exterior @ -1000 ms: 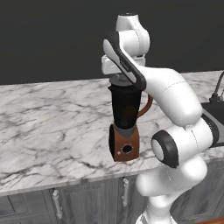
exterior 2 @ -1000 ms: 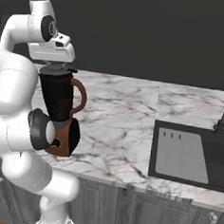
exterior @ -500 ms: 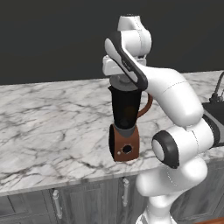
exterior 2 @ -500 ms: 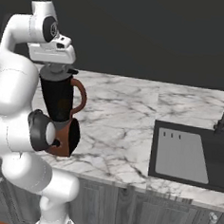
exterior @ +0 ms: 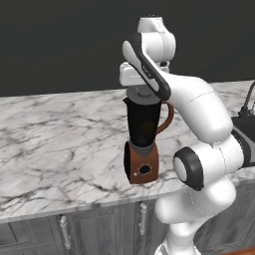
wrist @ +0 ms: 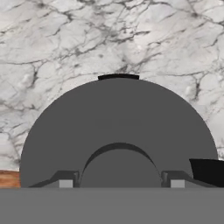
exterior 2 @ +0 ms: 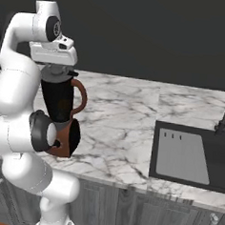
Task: Open the blender lid, put the orange in the blender, close the lid, and start the blender.
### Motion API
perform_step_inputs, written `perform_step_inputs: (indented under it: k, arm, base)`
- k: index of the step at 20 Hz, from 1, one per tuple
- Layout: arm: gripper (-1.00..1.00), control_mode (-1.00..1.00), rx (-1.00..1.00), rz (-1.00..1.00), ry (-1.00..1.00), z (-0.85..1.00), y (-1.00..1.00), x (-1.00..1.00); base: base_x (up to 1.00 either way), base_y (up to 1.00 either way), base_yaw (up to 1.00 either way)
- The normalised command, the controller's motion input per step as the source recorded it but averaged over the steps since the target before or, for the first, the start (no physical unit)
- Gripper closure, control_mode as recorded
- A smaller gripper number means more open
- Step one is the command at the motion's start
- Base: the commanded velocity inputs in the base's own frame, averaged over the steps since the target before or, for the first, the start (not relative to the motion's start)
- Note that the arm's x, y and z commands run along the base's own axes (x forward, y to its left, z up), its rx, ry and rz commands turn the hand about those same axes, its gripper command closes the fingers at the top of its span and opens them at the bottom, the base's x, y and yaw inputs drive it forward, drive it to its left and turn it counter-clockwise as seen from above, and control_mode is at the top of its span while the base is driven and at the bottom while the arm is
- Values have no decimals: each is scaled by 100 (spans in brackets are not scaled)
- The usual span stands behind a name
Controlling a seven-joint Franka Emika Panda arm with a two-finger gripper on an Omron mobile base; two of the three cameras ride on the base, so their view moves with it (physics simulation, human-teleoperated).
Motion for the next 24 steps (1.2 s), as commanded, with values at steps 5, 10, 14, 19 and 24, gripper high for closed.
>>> perform_step_inputs:
  k: [5, 10, 14, 19, 24]
  arm:
    - [100, -100, 0, 0, 21, 2, -12, 0]
    - [100, -100, 0, 0, 10, -23, -6, -11]
    - [100, -100, 0, 0, 0, -26, 0, -10]
    - [100, -100, 0, 0, -1, -58, 0, -10]
    - [100, -100, -1, 0, 0, -8, -3, -6]
  base:
    - [0, 0, 0]
    - [0, 0, 0]
    - [0, 0, 0]
    - [0, 0, 0]
    - [0, 0, 0]
